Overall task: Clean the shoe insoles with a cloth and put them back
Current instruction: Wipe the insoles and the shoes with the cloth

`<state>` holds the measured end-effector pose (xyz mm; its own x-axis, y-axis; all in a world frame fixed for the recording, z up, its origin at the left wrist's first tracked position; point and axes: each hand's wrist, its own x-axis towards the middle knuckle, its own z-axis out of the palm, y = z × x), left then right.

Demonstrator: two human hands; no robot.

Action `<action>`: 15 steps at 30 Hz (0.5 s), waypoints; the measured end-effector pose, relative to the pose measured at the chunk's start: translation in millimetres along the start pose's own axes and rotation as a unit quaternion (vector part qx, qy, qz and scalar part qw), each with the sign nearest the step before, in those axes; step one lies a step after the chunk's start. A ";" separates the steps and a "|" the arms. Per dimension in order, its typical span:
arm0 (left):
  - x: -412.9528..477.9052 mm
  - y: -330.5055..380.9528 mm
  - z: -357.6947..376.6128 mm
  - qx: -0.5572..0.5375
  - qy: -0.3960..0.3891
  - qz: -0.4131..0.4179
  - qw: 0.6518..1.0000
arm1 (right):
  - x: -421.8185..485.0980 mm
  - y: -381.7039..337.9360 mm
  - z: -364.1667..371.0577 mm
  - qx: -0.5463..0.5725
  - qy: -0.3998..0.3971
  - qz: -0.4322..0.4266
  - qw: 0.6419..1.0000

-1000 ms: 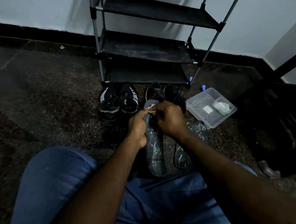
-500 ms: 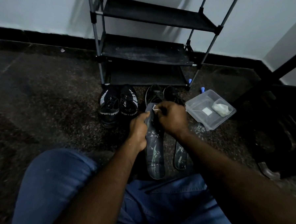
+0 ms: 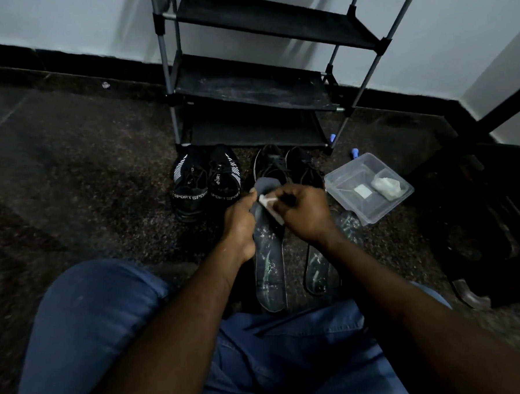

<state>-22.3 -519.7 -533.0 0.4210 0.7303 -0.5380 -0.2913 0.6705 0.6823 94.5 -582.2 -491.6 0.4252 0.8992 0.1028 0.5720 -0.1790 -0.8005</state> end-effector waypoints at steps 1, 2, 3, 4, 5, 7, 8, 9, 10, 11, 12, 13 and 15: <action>0.1 0.2 0.0 0.005 0.003 0.002 1.000 | 2.3 -0.9 -3.0 0.021 0.049 0.031 0.998; 0.3 0.8 0.0 0.010 0.005 0.003 1.000 | 4.3 -3.1 -4.7 0.028 0.096 0.048 0.994; -0.5 1.3 0.6 0.010 0.001 0.004 1.000 | 5.9 -5.3 -4.9 0.017 0.125 0.047 0.991; -0.4 1.2 0.5 0.005 -0.005 0.004 1.000 | 6.4 -7.2 -3.2 0.000 0.132 0.039 0.990; -0.4 0.8 0.4 -0.003 -0.014 0.000 1.000 | 6.6 -8.4 0.3 -0.019 0.121 0.025 0.992; -2.7 -0.6 1.4 -0.013 -0.025 -0.012 1.000 | 3.8 -8.6 9.4 -0.071 0.082 -0.006 0.994; -3.8 -1.8 1.2 -0.015 -0.028 -0.017 0.999 | 2.3 -6.8 13.7 -0.094 0.073 -0.020 0.993; -2.6 -3.7 0.6 -0.019 -0.033 -0.020 0.999 | 1.4 -5.4 16.3 -0.107 0.074 -0.027 0.991; -1.8 -4.6 -0.1 -0.024 -0.036 -0.021 0.999 | 0.3 -6.1 17.8 -0.109 0.075 -0.027 0.991; -1.7 -3.8 -0.8 -0.030 -0.036 -0.020 0.999 | -1.4 -7.4 18.9 -0.107 0.073 -0.029 0.991; -0.8 -2.3 -1.7 -0.035 -0.034 -0.021 0.999 | -3.3 -8.5 20.4 -0.110 0.069 -0.041 0.991; 1.6 -1.3 -2.7 -0.039 -0.032 -0.021 0.998 | -5.5 -8.6 22.6 -0.116 0.058 -0.062 0.990; 5.1 0.5 -3.4 -0.036 -0.020 -0.019 0.999 | -12.7 -11.3 25.0 -0.137 0.013 -0.114 0.984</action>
<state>-23.2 -515.2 -537.1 0.4673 0.6986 -0.5418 -0.3353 0.7071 0.6226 65.1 -581.7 -498.6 0.2798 0.9186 0.2791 0.8207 -0.0781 -0.5659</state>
